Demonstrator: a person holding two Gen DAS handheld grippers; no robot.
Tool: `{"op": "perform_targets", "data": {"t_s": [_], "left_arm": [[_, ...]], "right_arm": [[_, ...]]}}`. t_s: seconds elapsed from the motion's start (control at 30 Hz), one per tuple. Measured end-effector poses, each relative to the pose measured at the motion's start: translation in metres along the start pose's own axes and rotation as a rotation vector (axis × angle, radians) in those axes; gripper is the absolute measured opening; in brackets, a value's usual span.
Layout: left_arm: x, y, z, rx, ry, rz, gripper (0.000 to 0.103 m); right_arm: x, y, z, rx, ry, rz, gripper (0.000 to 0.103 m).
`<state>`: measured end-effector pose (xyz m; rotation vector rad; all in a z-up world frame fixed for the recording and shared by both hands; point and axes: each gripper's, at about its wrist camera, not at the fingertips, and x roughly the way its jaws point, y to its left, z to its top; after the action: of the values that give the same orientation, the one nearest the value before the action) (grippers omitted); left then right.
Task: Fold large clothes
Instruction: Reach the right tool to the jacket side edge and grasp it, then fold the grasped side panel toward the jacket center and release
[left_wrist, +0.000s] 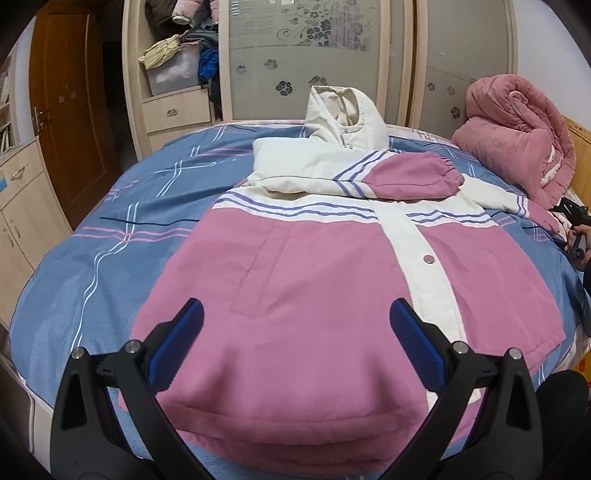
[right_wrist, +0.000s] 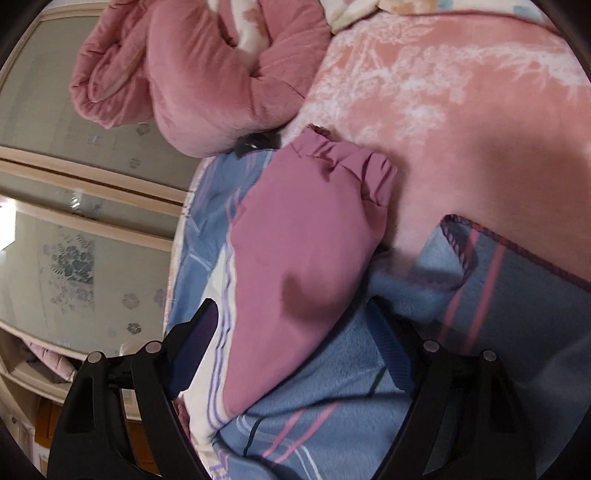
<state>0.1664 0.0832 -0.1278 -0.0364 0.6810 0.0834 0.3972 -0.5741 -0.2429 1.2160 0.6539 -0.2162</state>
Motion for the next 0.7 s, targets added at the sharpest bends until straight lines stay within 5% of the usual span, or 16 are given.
{"op": "perform_targets", "data": {"t_s": [0.07, 0.13, 0.2, 0.3, 0.5, 0.7], "left_arm": [[0.002, 0.004, -0.001, -0.010, 0.005, 0.004, 0.101], [0.003, 0.006, 0.000, -0.014, 0.008, 0.007, 0.101], [0.003, 0.008, 0.000, -0.017, 0.008, 0.006, 0.101], [0.002, 0.011, 0.000, -0.019, 0.003, 0.003, 0.101], [-0.007, 0.023, 0.000, -0.049, -0.023, -0.020, 0.101], [-0.013, 0.038, -0.004, -0.092, -0.038, -0.049, 0.101]], "right_arm": [[0.007, 0.002, 0.002, -0.003, -0.024, -0.019, 0.079], [0.011, 0.001, 0.004, 0.013, -0.063, -0.035, 0.063], [0.016, -0.005, 0.005, 0.042, -0.080, -0.045, 0.027], [0.015, -0.005, 0.004, 0.068, -0.107, -0.039, 0.010], [-0.028, 0.091, -0.006, -0.191, -0.277, -0.064, 0.008], [-0.063, 0.259, -0.088, -0.626, -0.410, 0.002, 0.008]]}}
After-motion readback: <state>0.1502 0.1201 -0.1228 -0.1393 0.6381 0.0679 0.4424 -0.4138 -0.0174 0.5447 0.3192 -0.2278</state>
